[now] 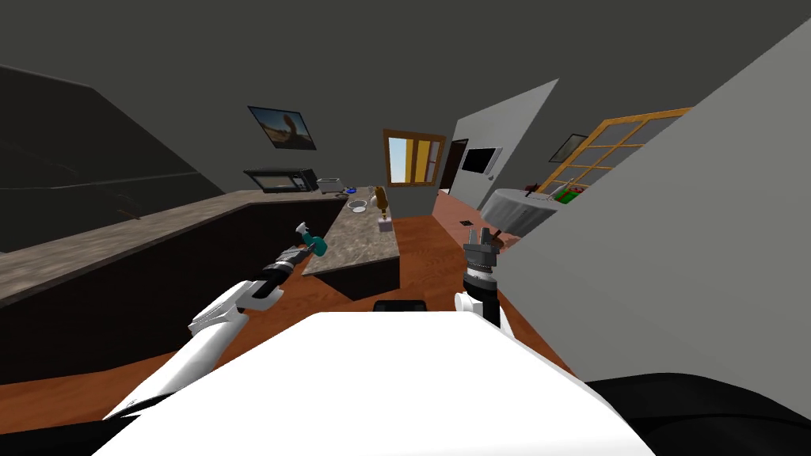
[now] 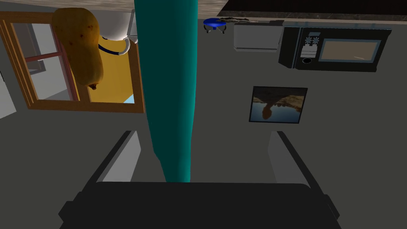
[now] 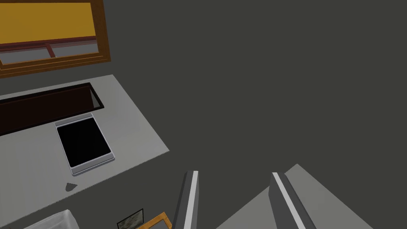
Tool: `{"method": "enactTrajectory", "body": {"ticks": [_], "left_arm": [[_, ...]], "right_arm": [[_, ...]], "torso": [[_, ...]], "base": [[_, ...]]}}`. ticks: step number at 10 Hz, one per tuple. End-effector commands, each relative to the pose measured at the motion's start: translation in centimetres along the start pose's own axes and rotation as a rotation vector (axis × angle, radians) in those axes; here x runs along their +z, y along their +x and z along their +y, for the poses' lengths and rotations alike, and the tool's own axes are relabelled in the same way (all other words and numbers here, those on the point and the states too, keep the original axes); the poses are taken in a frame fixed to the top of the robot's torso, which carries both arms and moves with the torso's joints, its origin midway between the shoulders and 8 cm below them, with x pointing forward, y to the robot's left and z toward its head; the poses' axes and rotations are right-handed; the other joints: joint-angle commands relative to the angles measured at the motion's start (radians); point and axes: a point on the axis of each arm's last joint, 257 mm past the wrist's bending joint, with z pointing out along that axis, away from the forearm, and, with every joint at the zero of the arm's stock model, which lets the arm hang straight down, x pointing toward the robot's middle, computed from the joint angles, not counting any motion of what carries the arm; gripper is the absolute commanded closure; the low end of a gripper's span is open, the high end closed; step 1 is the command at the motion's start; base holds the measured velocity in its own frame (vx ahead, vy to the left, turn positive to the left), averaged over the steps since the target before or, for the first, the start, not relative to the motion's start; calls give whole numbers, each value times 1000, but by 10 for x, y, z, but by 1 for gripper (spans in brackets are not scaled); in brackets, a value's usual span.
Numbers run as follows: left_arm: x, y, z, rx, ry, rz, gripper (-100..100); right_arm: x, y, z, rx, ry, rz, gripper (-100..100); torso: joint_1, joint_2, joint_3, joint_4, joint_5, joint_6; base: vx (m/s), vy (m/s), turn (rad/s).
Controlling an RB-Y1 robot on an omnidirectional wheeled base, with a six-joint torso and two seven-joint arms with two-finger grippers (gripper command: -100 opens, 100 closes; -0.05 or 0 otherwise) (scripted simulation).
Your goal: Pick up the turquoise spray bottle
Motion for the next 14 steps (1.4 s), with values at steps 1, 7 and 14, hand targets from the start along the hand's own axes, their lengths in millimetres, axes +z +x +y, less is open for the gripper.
{"method": "enactTrajectory", "body": {"ticks": [1,7,14], "left_arm": [[9,-1,5,-8,-13,-1,-100],[47,-9,10,-9,-44,-8,-100],[82,-13,18,-22,-92,7,-100]], "right_arm": [[0,0,0,0,0,0,0],[0,0,0,0,0,0,0],[0,0,0,0,0,0,0]], "torso": [[0,0,0,0,0,0],[-1,-2,-1,-1,0,0],[-1,0,0,0,0,0]], "base": [[-44,6,0],[-77,3,-65],[-81,1,-55]]}}
